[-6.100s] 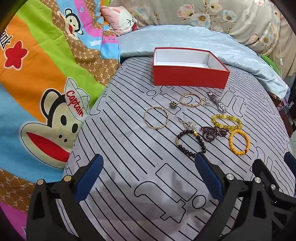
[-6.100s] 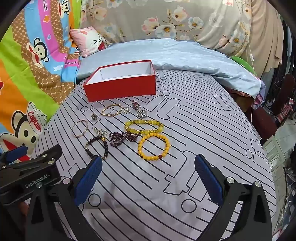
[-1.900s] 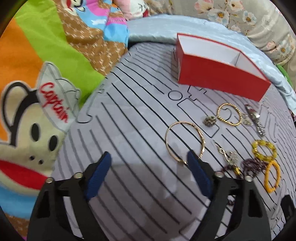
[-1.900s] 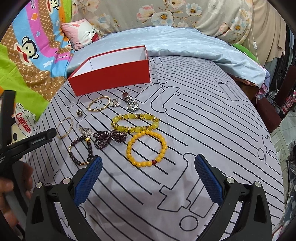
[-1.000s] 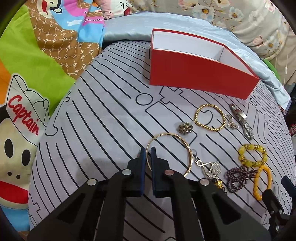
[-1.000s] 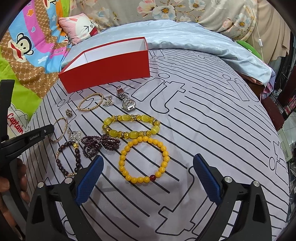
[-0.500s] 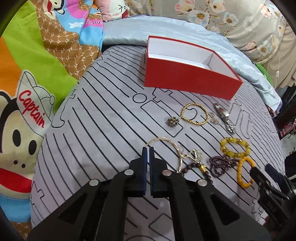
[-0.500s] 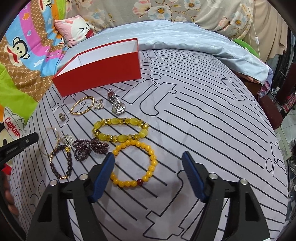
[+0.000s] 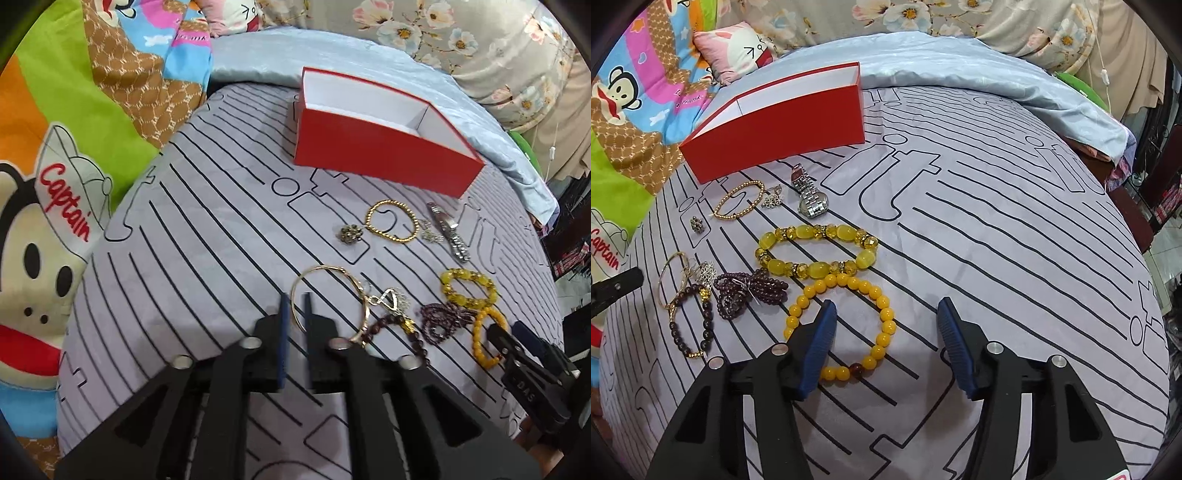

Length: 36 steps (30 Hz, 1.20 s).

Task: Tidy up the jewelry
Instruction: 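Close the right tool on the orange bead bracelet while the left tool holds the gold bangle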

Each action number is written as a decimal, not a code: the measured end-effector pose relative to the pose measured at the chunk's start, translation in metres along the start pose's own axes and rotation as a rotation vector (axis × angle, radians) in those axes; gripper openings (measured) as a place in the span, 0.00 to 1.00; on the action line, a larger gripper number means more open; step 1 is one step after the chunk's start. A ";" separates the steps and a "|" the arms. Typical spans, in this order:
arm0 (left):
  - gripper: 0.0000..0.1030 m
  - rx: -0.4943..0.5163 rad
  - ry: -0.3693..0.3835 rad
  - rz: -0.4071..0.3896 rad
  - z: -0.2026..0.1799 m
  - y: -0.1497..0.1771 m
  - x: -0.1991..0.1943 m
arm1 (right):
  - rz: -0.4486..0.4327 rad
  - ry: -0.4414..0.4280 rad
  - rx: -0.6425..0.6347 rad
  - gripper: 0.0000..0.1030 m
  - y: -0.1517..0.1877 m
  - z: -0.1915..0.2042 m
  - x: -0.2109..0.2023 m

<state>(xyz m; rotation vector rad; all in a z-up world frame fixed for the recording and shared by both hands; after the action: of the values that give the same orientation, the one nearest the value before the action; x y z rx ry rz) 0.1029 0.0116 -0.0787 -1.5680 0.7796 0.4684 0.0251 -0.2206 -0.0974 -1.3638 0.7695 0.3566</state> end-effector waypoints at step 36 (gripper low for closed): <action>0.01 0.013 0.103 -0.036 -0.020 -0.006 -0.025 | -0.056 -0.057 0.012 0.06 -0.013 -0.004 -0.025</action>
<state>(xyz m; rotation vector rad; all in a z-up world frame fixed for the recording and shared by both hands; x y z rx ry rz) 0.0870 -0.0027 -0.0541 -1.6010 0.8302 0.3580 0.0149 -0.2218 -0.0706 -1.3561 0.6845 0.3447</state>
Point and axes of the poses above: each gripper's, at about its wrist camera, not at the fingertips, and x roughly the way its jaws point, z to its left, y to its underside, the point moved 2 cm from there along x, roughly the way its jaws point, and after that the axes turned 13 degrees about -z, right-handed, at the moved point
